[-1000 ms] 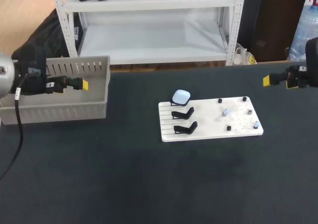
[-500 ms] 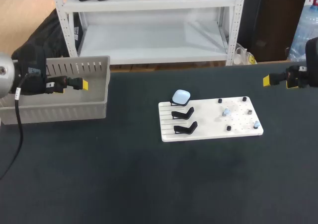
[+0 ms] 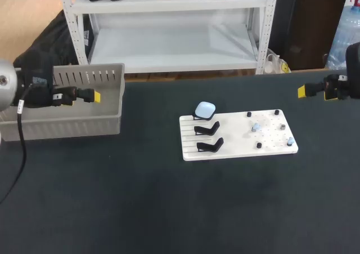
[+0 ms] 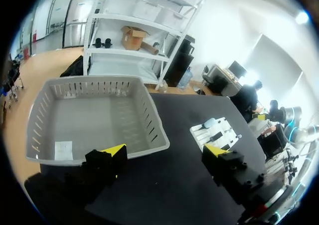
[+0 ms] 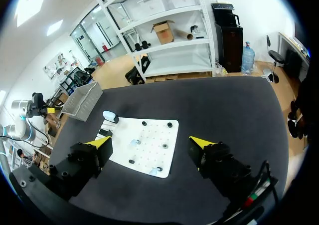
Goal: Pick up each earbud case from the left stands, insert the matching earbuds, close the lid, and place the case in the box.
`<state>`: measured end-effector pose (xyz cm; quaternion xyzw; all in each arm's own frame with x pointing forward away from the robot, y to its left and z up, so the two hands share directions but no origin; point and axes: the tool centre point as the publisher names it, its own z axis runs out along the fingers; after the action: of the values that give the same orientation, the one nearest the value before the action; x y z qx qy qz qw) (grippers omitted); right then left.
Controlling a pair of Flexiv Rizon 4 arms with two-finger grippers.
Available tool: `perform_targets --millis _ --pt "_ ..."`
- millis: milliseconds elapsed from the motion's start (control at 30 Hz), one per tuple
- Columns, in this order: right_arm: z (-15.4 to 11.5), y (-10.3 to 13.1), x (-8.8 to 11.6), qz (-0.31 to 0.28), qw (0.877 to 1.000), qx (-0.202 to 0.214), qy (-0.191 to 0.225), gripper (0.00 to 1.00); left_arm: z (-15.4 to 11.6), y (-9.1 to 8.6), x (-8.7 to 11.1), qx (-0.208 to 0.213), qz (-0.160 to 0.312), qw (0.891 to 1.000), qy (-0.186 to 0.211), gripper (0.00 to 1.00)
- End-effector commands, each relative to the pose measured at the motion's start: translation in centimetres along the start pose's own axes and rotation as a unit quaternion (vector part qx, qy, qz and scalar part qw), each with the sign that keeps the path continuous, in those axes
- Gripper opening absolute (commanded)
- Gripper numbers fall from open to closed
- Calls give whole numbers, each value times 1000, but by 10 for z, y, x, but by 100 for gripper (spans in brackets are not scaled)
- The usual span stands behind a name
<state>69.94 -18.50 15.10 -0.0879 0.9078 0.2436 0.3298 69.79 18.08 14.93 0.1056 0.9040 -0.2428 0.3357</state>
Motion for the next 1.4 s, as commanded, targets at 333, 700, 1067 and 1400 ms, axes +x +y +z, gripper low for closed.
perform_targets --millis 333,700,1067,1400 --pt "0 -1 0 -1 1000 -2 0 100 26 -35 -30 87 173 981 -24 100" --pt "0 -1 0 -1 1000 -2 0 100 68 -57 -46 185 318 930 -16 100" --pt "0 -1 0 -1 1000 -2 0 100 126 -81 -51 239 402 884 4 100" --pt "0 -1 0 -1 1000 -2 0 100 171 -103 -42 302 428 852 15 100"
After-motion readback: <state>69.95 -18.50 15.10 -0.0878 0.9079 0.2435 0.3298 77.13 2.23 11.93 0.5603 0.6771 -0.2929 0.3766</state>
